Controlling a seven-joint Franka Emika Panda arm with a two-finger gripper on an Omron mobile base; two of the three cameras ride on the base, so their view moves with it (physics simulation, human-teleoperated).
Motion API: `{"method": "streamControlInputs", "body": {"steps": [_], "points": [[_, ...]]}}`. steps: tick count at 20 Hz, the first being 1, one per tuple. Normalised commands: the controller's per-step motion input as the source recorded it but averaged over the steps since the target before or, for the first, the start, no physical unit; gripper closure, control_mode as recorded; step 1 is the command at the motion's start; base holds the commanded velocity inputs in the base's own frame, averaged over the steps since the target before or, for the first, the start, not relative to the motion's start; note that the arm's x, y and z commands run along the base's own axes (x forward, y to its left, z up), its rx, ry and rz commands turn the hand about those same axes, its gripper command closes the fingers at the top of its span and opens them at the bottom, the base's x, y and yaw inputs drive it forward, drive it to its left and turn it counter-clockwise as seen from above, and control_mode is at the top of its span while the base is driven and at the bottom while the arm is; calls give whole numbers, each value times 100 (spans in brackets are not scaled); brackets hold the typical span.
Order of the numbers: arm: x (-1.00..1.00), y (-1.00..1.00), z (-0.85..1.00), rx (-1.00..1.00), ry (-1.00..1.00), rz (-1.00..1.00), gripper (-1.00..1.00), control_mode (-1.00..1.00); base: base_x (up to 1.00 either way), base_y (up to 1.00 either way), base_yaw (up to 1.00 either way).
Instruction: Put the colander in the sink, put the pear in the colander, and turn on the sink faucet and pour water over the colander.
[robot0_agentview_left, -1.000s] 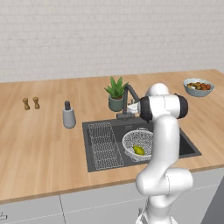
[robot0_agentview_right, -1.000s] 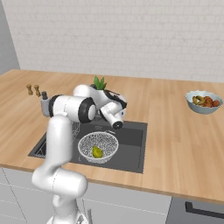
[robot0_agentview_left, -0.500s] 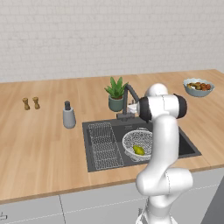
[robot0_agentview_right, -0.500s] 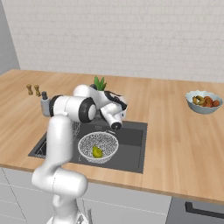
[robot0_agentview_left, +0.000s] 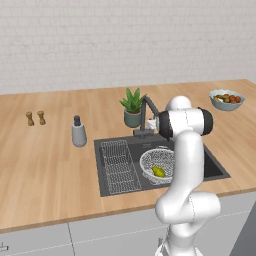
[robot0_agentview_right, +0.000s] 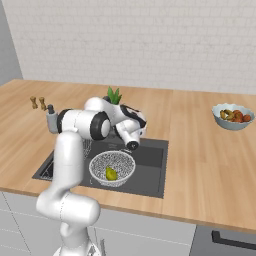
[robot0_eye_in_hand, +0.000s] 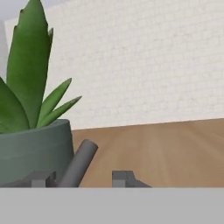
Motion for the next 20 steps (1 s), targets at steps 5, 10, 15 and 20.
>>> {"method": "streamControlInputs", "body": {"steps": [5, 10, 15, 20], "points": [[-10, -44, -18, 5, 0, -3, 100, -100, 0, 0, 0], [-15, -35, -5, 4, 0, -2, 100, -100, 0, 0, 0], [-31, -19, 0, 3, 0, 0, 100, -100, 0, 0, 0], [-33, 0, 5, 0, 0, 0, 100, -100, 0, 0, 0]]}}
